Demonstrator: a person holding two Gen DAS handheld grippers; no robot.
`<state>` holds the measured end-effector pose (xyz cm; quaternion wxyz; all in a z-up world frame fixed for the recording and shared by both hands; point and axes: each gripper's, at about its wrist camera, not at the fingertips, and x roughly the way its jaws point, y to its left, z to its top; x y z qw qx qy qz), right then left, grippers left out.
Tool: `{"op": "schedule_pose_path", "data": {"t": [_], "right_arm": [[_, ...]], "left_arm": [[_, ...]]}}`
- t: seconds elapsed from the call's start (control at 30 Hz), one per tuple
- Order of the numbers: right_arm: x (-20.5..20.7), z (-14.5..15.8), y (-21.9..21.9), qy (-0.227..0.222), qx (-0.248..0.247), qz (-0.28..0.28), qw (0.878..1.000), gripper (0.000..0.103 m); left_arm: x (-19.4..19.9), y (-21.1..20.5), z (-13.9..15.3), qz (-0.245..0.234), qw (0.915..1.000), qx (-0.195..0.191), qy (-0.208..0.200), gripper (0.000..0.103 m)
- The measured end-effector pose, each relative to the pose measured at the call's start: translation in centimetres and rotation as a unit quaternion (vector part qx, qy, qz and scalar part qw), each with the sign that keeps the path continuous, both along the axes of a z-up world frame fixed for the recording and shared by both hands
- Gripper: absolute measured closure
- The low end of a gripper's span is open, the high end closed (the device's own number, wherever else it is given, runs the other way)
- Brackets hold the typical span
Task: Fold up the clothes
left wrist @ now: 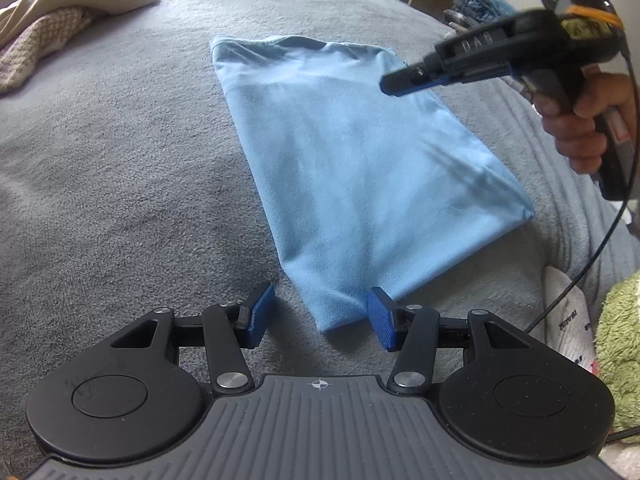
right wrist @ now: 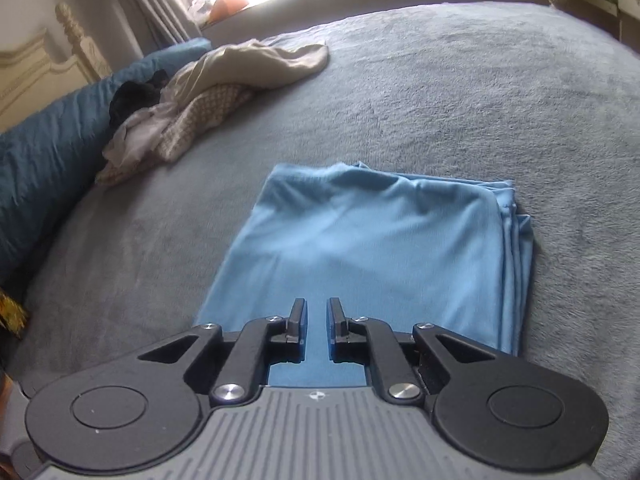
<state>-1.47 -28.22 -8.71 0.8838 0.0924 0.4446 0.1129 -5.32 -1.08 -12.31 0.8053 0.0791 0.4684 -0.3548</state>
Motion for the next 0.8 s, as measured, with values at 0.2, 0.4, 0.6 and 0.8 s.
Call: {"op": "schedule_pose_path", "data": {"t": [0.2, 0.4, 0.6, 0.8], "right_arm": [[-1.6, -1.1, -0.2, 0.012, -0.020, -0.018, 1.000, 0.092], [-2.3, -1.3, 0.2, 0.014, -0.024, -0.013, 1.000, 0.092], [-2.4, -2.7, 0.3, 0.036, -0.033, -0.013, 0.999, 0.091], [-2.6, -3.1, 0.3, 0.039, -0.031, -0.017, 0.999, 0.091]], "left_arm": [[-0.1, -0.5, 0.0, 0.001, 0.9998, 0.017, -0.007, 0.052], [-0.4, -0.8, 0.0, 0.001, 0.9994, 0.033, -0.012, 0.051], [-0.3, -0.9, 0.0, 0.001, 0.9992, 0.038, -0.012, 0.051], [-0.3, -0.9, 0.0, 0.000, 0.9992, 0.039, -0.012, 0.051]]}}
